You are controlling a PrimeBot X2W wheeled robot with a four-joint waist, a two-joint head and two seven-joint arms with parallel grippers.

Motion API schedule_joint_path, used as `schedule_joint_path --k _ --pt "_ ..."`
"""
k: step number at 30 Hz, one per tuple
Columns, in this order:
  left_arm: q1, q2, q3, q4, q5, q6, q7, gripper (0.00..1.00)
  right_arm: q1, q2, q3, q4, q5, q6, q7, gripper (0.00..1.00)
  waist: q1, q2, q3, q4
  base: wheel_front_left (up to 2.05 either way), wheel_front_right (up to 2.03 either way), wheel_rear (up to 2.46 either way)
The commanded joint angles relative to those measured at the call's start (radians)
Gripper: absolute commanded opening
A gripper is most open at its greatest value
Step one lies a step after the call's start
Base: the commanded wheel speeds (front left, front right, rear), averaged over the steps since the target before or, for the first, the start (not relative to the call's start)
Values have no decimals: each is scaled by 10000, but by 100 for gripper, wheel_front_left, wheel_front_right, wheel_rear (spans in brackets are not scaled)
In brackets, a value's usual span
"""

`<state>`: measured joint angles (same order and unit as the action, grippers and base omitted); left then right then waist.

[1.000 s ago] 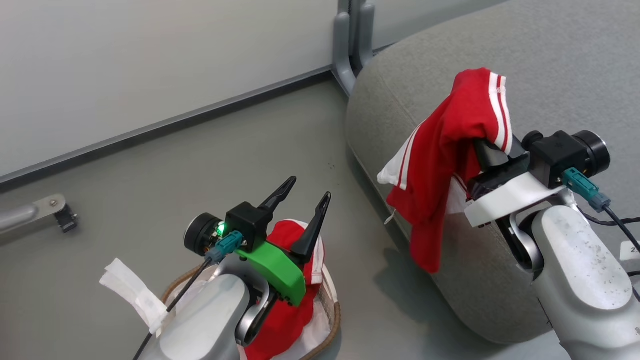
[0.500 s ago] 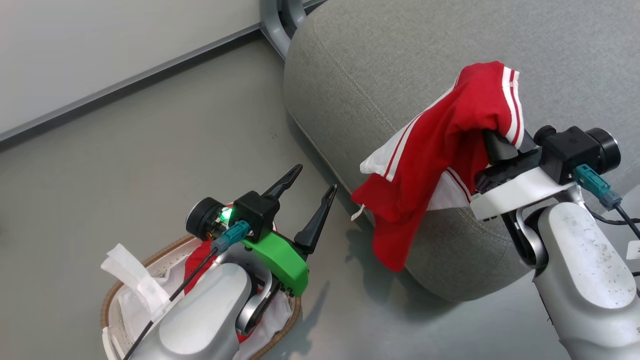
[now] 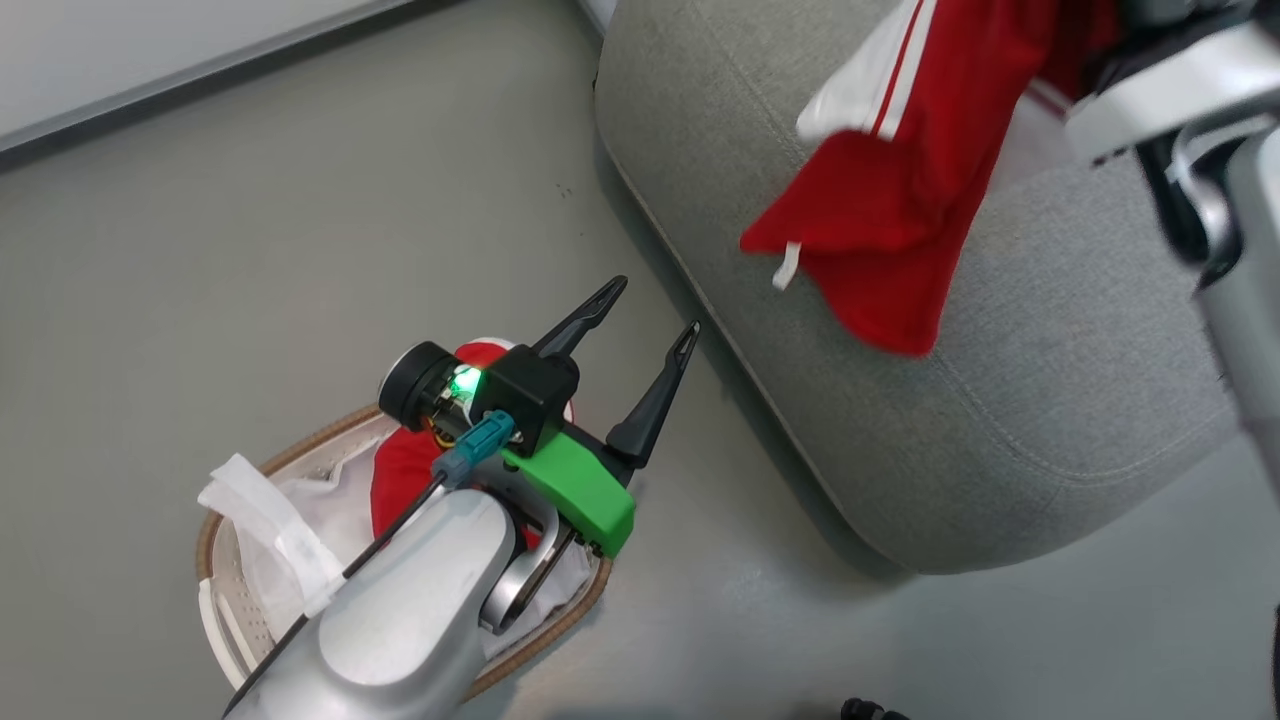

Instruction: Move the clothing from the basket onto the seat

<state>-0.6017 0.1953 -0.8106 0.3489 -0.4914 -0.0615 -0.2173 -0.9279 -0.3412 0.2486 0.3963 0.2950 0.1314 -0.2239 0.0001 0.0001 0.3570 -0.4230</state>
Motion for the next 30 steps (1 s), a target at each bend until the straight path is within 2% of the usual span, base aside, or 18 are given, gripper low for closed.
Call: schedule_joint_path --k 1,6,11,17,24,30 --pt "-206 40 -38 -130 93 54 43 100 -592 -334 -44 142 70 -14 179 0 -1 -1 690 628 0 0 0" --pt "-417 -56 -185 -511 241 85 159 100 -2724 -1484 -491 850 -8 -14 935 0 -1 -1 1283 1310 0 0 0" --pt "-638 -243 -434 -847 331 -29 274 100 -4497 -2936 -1089 1285 -333 -14 1884 0 -1 -1 1897 2251 0 0 0" --pt "-898 -407 -575 -1220 425 -49 286 100 -5122 -3905 -2122 2021 -527 -14 2359 0 -1 -1 2693 3045 0 0 0" --pt "-1168 -400 -800 -1429 645 -5 353 100 -4267 -3990 -3225 3568 -844 -14 1931 0 -1 -1 3481 3371 0 0 0" --pt "-1371 -227 -894 -1521 910 81 426 100 -3490 -3285 -3706 4661 -1076 -14 1166 0 -1 -1 4009 3263 0 0 0"
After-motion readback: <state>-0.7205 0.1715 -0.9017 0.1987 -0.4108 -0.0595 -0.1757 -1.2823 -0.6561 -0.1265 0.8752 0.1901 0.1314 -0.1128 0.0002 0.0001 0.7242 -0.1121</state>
